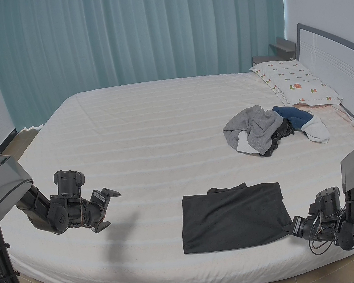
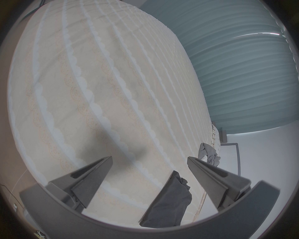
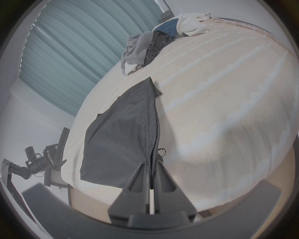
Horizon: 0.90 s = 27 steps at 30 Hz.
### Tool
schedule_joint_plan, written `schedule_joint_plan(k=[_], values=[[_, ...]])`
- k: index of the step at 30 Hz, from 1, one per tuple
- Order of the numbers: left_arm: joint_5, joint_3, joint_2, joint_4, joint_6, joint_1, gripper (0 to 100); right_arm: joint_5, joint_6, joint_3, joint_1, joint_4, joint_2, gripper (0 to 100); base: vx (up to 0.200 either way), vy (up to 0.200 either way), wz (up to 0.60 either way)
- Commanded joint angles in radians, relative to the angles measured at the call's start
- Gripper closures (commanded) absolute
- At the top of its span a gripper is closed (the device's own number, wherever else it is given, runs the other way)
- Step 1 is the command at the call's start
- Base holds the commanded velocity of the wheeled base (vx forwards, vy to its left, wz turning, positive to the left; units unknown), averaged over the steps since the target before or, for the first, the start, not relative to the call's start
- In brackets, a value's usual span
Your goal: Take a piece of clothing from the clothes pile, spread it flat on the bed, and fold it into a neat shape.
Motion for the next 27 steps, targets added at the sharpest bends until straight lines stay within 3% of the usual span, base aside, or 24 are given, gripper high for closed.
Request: schedule_joint_plan(k=[1, 13, 14, 21, 27], values=[[0.000, 0.001, 0.001, -0.001, 0.000, 0.000, 0, 0.002, -0.001, 0.039, -0.007, -0.005, -0.031, 100, 0.000, 0.000, 0.00], [0.000, 0.001, 0.001, -0.001, 0.000, 0.000, 0, 0.003, -0.024, 0.057, -0.019, -0.005, -0.013, 100, 0.000, 0.000, 0.00], [0.000, 0.001, 0.001, -0.001, 0.000, 0.000, 0, 0.003, -0.037, 0.057, -0.019, -0.007, -0.002, 0, 0.000, 0.000, 0.00], [0.000, 0.001, 0.001, -0.001, 0.000, 0.000, 0, 0.013, -0.044, 0.056, -0.051, -0.057, -0.064, 0, 0.000, 0.000, 0.00], [0.000, 0.001, 0.001, -0.001, 0.000, 0.000, 0, 0.014, -0.044, -0.061, -0.102, -0.042, -0.068, 0, 0.000, 0.000, 0.00]])
